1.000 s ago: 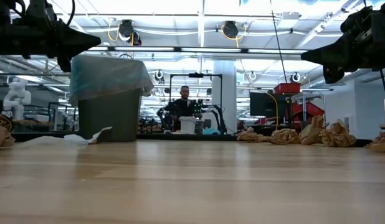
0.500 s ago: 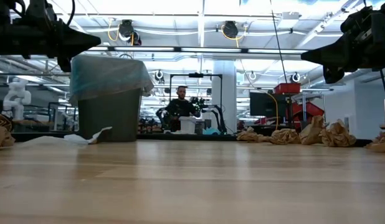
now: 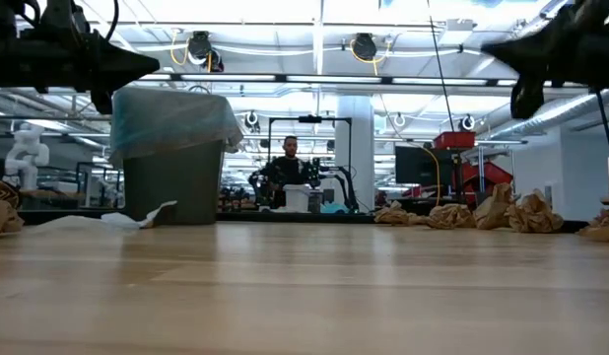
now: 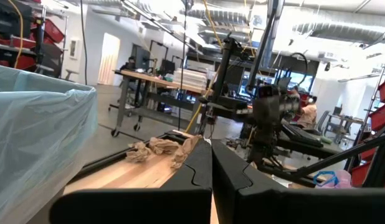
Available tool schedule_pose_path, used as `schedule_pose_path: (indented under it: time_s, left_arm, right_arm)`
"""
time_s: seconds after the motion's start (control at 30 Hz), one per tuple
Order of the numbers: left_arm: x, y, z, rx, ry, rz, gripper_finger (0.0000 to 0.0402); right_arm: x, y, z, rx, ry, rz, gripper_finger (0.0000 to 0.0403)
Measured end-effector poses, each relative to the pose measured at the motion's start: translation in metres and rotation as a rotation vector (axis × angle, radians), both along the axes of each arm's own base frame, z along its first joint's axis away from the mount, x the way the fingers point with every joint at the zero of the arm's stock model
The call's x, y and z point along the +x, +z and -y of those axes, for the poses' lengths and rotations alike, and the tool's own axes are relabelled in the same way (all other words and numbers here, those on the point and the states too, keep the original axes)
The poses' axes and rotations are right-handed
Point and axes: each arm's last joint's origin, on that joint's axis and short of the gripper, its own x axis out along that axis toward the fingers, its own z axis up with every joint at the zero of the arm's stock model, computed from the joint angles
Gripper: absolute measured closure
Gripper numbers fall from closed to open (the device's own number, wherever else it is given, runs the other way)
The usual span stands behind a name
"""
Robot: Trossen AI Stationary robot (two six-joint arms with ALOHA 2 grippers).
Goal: Pick and place trash into bin
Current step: Move the brown trash bin to the top center
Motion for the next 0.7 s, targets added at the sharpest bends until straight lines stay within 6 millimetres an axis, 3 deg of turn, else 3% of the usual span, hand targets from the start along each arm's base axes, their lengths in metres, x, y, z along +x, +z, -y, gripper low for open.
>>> schedule_pose_path:
  time_s: [0.1,0.2,0.5,0.7]
  left_arm:
    - [0.000,0.000,0.000,0.000,0.000,0.000,0.0401]
    - [0.000,0.000,0.000,0.000,0.000,0.000,0.0401]
    - [0.000,0.000,-0.001,0.068,0.042,-0.023,0.0401]
    - [-0.002,0.006,-0.001,0.066,0.048,0.039,0.0401]
  right_arm:
    - [-0.008,0.018,-0.001,-0.007,0.030,0.197,0.0403]
    - [-0.015,0.035,-0.002,-0.051,0.042,0.256,0.0403]
    - [-0.015,0.109,0.000,-0.108,-0.055,0.018,0.0403]
    - [0.004,0.154,0.006,0.060,-0.214,-0.036,0.0403]
